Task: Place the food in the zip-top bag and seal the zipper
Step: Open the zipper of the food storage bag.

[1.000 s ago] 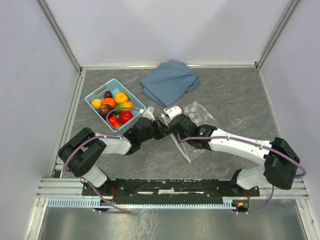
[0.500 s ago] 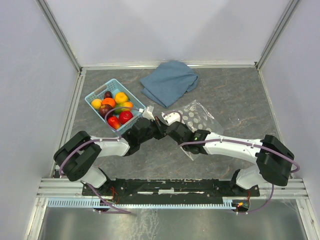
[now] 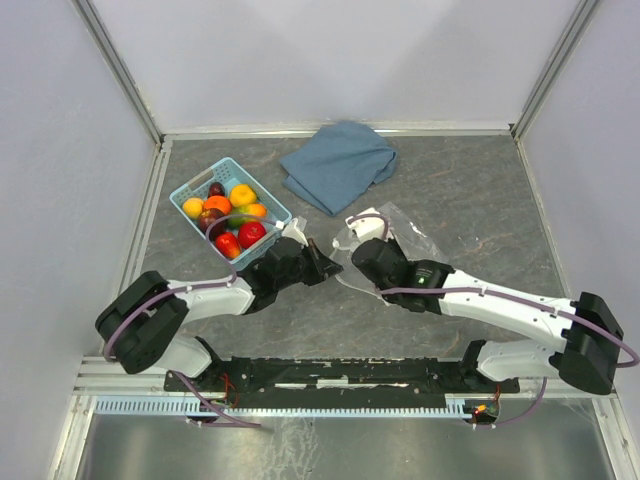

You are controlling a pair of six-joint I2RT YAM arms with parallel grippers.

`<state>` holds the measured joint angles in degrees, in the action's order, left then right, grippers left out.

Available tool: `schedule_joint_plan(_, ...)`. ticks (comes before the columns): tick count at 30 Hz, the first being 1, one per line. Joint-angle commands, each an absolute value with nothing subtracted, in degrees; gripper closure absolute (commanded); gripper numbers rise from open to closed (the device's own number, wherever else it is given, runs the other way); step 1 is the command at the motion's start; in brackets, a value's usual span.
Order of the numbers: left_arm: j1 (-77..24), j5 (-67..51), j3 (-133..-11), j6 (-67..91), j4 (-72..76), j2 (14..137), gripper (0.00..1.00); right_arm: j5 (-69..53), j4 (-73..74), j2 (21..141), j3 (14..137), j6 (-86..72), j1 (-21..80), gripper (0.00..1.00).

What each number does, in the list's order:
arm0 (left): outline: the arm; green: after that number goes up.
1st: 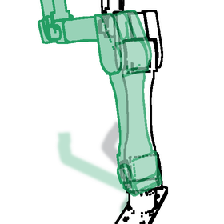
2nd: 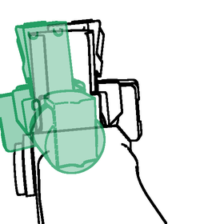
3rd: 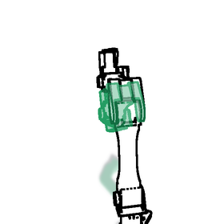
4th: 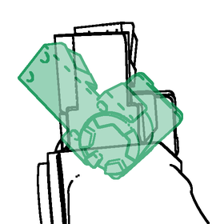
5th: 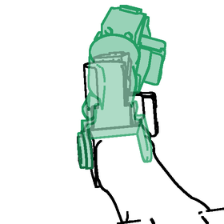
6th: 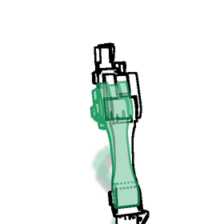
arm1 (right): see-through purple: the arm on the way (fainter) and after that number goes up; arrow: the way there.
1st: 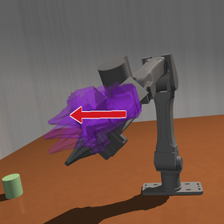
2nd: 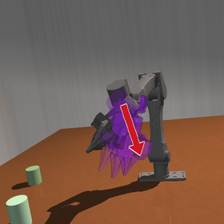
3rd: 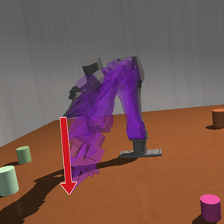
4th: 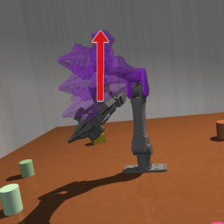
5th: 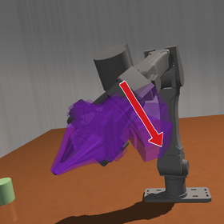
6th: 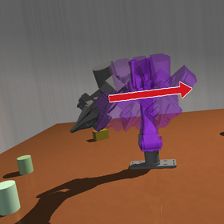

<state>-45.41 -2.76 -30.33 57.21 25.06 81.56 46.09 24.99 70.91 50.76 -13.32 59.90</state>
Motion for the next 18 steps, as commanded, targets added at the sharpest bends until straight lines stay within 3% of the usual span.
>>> schedule_joint_plan(1,-45.6,2.4,-34.3,49.6,16.4,78.0,0.97,57.7,26.2,68.2,53.7,-9.7,60.0,0.98)
schedule_joint_plan(10,-45.7,5.7,-39.8,45.2,7.9,73.5,0.89,56.0,22.5,70.0,57.6,-1.7,60.0,0.98)
schedule_joint_plan(18,-45.6,8.5,-43.4,43.0,5.2,71.3,0.56,53.8,20.4,75.8,59.8,0.3,58.7,0.99)
